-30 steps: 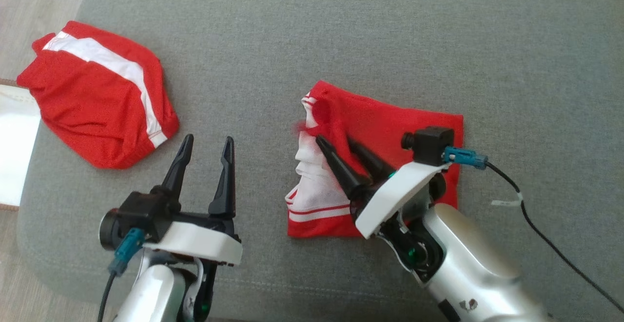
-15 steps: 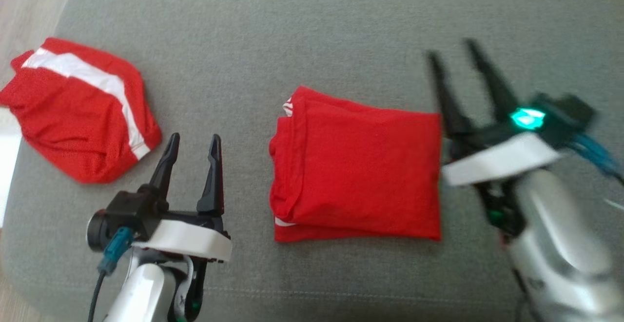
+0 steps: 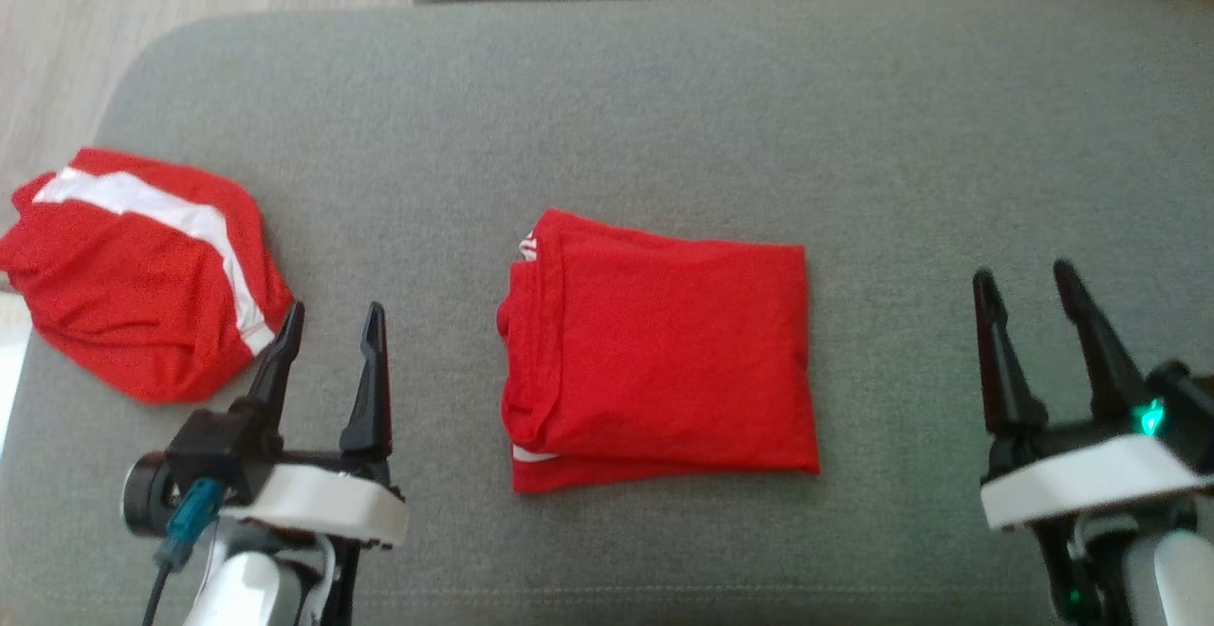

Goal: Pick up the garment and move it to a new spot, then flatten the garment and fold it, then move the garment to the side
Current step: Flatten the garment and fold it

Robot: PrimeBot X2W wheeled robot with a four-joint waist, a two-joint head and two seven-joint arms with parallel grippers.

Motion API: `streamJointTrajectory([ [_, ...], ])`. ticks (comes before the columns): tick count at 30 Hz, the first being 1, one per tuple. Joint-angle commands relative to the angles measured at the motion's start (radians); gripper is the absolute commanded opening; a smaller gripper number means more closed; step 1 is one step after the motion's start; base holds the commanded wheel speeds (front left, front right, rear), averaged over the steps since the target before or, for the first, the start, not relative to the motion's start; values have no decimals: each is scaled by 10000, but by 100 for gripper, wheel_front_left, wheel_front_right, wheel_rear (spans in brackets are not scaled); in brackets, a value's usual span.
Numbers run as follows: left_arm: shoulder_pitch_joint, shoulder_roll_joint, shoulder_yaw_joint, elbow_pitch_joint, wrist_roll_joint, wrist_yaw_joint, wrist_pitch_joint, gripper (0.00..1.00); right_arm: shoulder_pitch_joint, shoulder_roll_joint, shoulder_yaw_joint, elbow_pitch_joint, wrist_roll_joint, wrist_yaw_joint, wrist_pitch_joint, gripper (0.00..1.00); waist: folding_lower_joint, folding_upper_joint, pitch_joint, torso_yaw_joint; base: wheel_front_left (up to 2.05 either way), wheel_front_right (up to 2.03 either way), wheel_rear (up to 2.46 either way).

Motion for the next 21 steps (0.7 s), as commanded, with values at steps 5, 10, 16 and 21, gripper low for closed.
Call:
streamJointTrajectory([
  [5, 118, 482, 478, -326, -191, -124, 44, 100, 576, 184, 3, -809, -110, 67, 324, 100, 0, -1, -604, -211, 0, 0, 0],
  [10, 530, 648, 463, -375, -233, -111, 141, 100, 1051, 349, -61, -1027, -173, 67, 547, 100, 0, -1, -968, -299, 0, 0, 0],
  [16, 835, 742, 454, -459, -278, -48, 251, 100, 1345, 471, -136, -1198, -215, 67, 732, 100, 0, -1, -1138, -342, 0, 0, 0],
  [21, 909, 775, 443, -496, -304, 17, 314, 100, 1429, 508, -198, -1291, -243, 67, 843, 100, 0, -1, -1161, -336, 0, 0, 0],
])
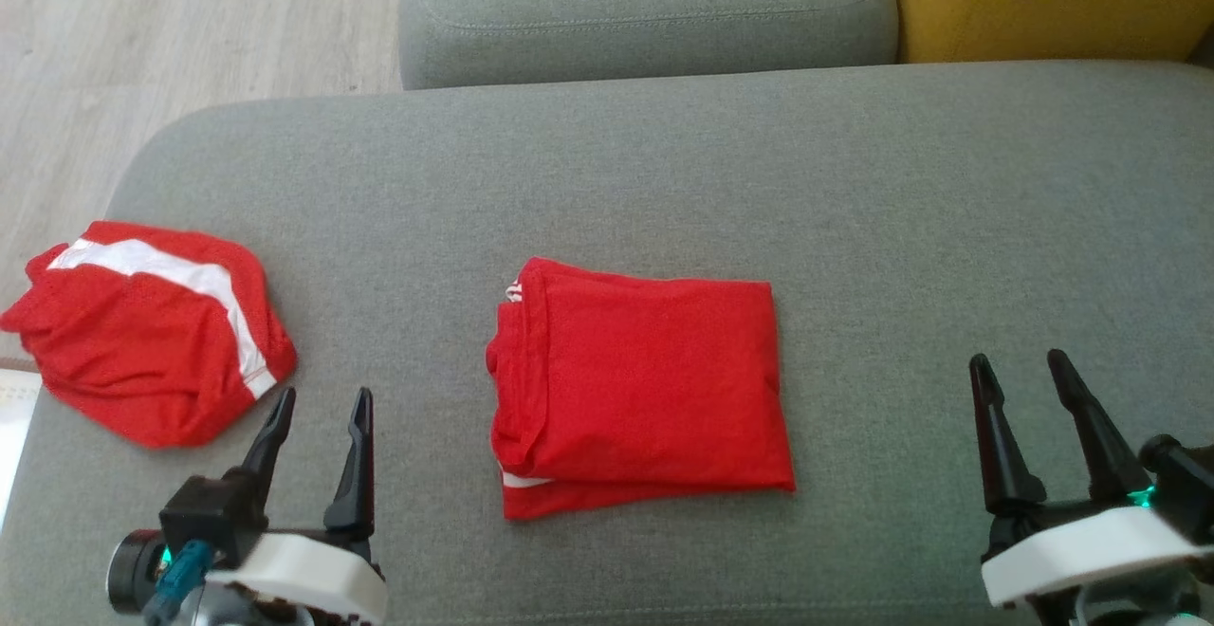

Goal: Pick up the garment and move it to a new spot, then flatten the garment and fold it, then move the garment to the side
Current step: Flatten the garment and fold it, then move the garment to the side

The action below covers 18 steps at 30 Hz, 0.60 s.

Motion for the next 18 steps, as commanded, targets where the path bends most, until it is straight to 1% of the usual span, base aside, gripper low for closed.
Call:
streamJointTrajectory([
  [1, -398, 216, 429, -379, -58, 94, -12, 100, -255, -66, 144, -436, -85, 67, 51, 100, 0, -1, 5, 6, 0, 0, 0],
  [18, -581, 318, 349, -337, 19, 230, -35, 100, -282, 2, 94, -416, -138, 67, 141, 100, 0, -1, 36, 155, 0, 0, 0],
])
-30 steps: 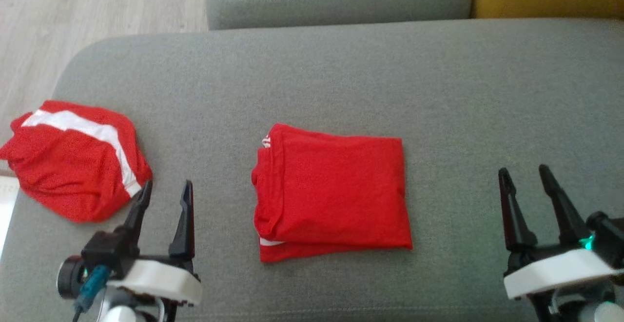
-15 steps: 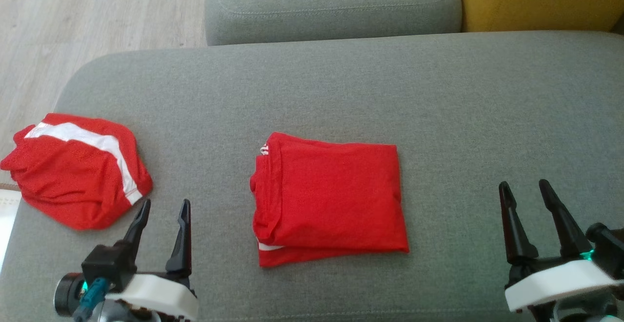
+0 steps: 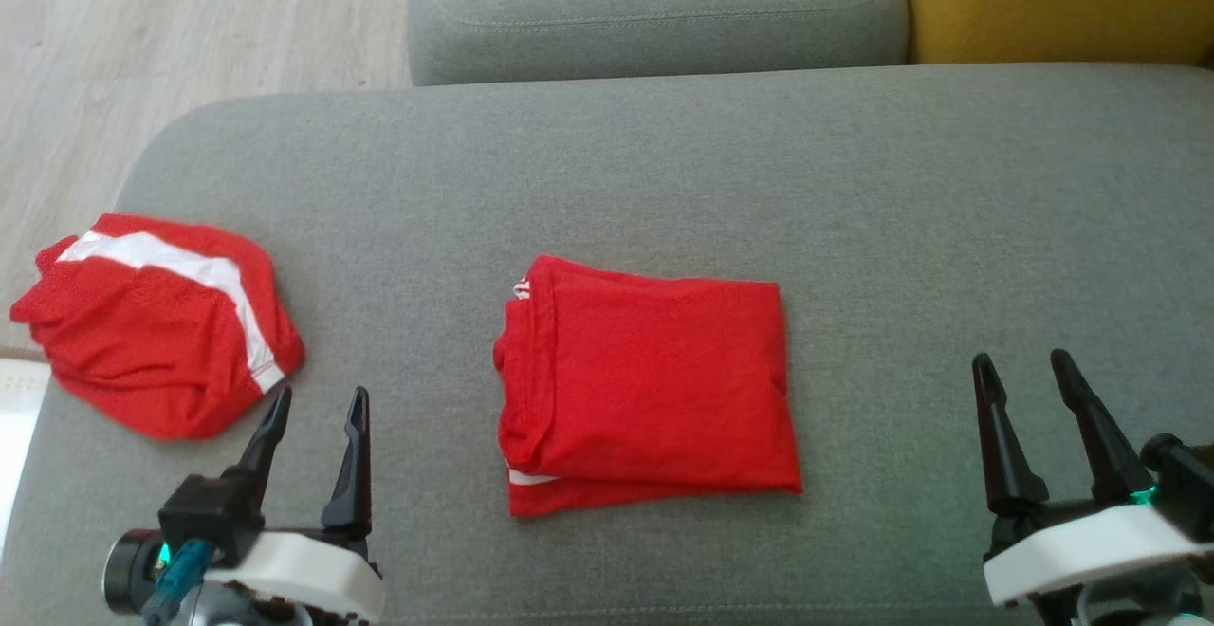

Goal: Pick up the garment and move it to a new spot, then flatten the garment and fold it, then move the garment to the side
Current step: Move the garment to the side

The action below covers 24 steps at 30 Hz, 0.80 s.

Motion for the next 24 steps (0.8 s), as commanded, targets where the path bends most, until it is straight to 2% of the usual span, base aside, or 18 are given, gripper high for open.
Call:
streamJointTrajectory([
  [1, -609, 224, 358, -332, 33, 56, -35, 100, -278, -60, 143, -338, -55, 67, 80, 100, 0, -1, 35, 85, 0, 0, 0],
  [6, -1015, 153, 248, -441, 159, 37, -127, 100, -448, -224, 90, -66, -97, 67, 289, 100, 0, -1, 381, 540, 0, 0, 0],
  [11, -1677, -89, 99, -468, 267, -70, -286, 100, -1067, -478, 409, 752, -34, 67, 547, 100, 0, -1, 1001, 1238, 0, 0, 0],
  [18, -2568, -446, 39, -263, 449, -295, -457, 100, -2298, -619, 969, 2999, 126, 67, 574, 100, 0, -1, 1746, 2134, 0, 0, 0],
  [24, -2867, -632, 85, -278, 670, -465, -484, 100, -2737, -506, 686, 4734, 181, 67, 679, 100, 0, -1, 1891, 2533, 0, 0, 0],
])
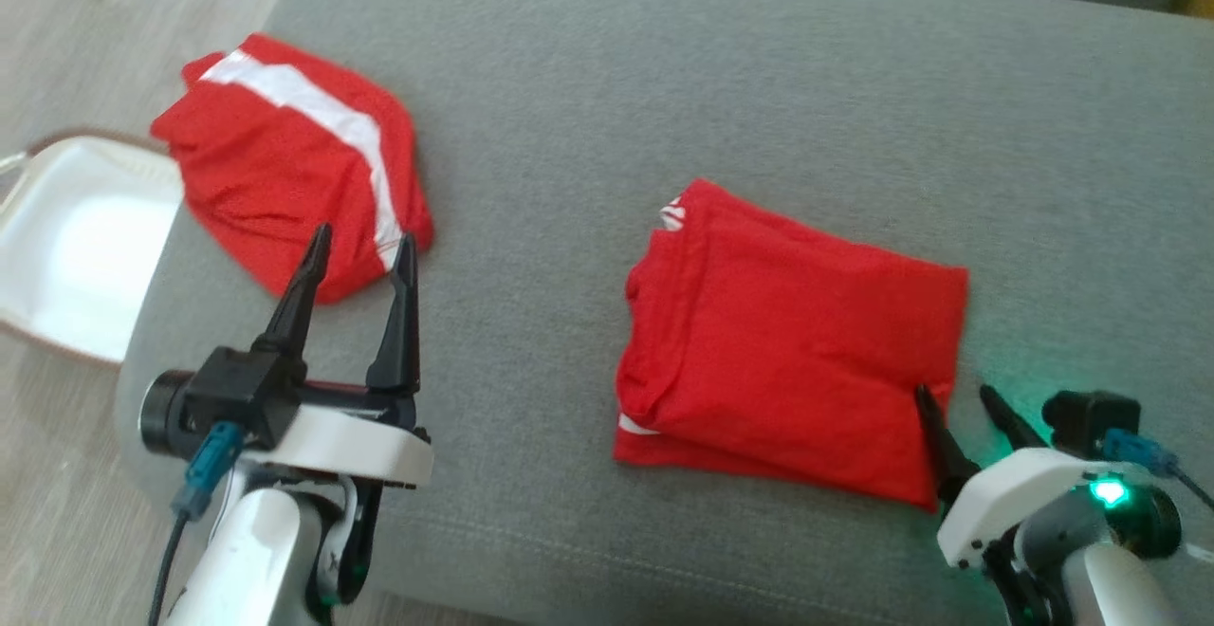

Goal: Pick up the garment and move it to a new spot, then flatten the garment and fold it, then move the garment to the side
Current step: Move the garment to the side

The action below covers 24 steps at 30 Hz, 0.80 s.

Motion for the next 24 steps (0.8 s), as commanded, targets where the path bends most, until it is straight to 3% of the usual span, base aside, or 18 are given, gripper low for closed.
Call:
streamJointTrajectory([
  [1, -474, 70, 434, -366, 133, -52, -117, 100, -278, -48, 188, -10, 114, 65, 118, 100, 0, 0, 158, 223, 0, 0, 0],
  [3, -492, -1, 501, -434, 214, -124, -118, 100, -385, -25, 328, 308, 231, 65, 217, 99, 0, 0, 216, 280, 0, 0, 0],
  [4, -489, -33, 544, -453, 249, -154, -119, 100, -423, -12, 387, 440, 305, 65, 297, 67, 0, 0, 237, 286, 0, 0, 0],
  [5, -481, -59, 590, -470, 284, -181, -119, 100, -466, -34, 441, 536, 306, 65, 368, 28, 0, 0, 263, 280, 0, 0, 0],
  [6, -468, -88, 624, -479, 321, -210, -120, 100, -512, -70, 495, 551, 253, 65, 330, 0, 0, 0, 278, 272, 0, 0, 0],
  [12, -419, -182, 739, -450, 556, -422, -121, 100, -580, -355, 742, 328, -449, 65, 316, 0, 0, 0, 302, -11, 0, 0, 0],
  [17, -329, -211, 826, -477, 665, -513, -121, 100, -529, -477, 549, -227, -722, 65, 281, 0, 0, 0, 266, -667, 0, 0, 0],
  [24, -21, -83, 841, -664, 726, -640, -121, 100, -843, -920, 385, -815, -774, 65, 394, 0, 0, 0, 450, -2657, 0, 0, 0],
])
